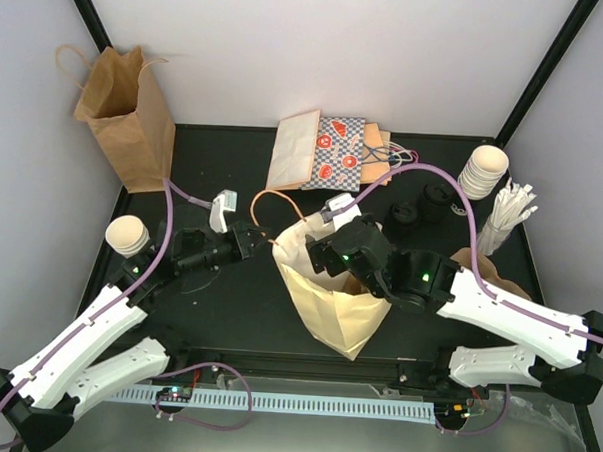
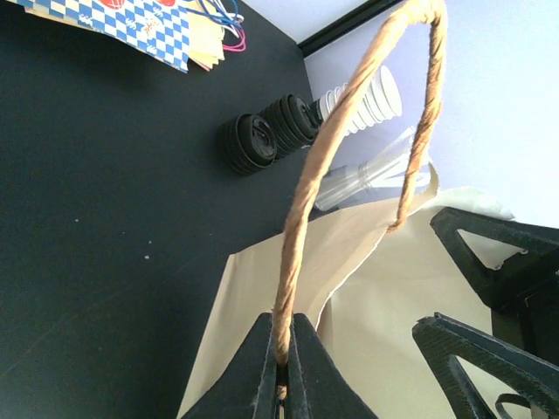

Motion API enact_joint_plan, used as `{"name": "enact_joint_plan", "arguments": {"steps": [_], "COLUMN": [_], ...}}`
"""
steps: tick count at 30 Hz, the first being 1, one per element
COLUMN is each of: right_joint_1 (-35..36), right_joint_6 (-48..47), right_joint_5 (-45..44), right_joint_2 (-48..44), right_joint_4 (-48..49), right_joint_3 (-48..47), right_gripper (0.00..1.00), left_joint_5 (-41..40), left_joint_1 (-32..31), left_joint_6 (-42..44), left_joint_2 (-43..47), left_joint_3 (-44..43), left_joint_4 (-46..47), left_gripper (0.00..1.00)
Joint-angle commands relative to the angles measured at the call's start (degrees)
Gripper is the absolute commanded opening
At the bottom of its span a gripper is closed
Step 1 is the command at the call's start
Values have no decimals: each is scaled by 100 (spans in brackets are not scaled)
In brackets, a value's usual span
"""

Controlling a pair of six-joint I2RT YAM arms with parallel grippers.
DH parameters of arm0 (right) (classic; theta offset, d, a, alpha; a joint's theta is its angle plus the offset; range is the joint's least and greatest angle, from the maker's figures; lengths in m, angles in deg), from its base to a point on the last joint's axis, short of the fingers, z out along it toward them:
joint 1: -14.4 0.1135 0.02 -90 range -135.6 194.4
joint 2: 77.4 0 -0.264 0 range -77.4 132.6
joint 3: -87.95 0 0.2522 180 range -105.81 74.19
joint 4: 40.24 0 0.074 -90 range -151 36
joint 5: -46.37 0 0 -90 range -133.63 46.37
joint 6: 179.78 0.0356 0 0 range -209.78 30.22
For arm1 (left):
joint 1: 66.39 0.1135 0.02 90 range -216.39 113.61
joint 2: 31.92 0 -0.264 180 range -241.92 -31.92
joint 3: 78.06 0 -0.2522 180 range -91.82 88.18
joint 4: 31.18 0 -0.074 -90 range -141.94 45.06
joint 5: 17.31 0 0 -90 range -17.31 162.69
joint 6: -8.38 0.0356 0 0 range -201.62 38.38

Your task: Pack the takeout coffee

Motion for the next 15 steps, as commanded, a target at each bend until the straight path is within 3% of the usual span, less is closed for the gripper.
{"name": "enact_joint_plan", "arguments": {"steps": [1,15], "right_joint_1": [21,14], "right_joint_6": [-12,-813], "right_joint_5": [191,519], "right_joint_2": [-334,-699], "right_joint_4": [1229,5417], "right_joint_3": [431,1587], "right_gripper": [94,94], "left_joint_5": [100,788], "left_joint_1": [21,21], "left_joint_6": [138,60], "left_joint_2": [-27,-262], "left_joint_3": [-195,-189], "left_joint_4": [-24,285], "left_gripper": [1,1]}}
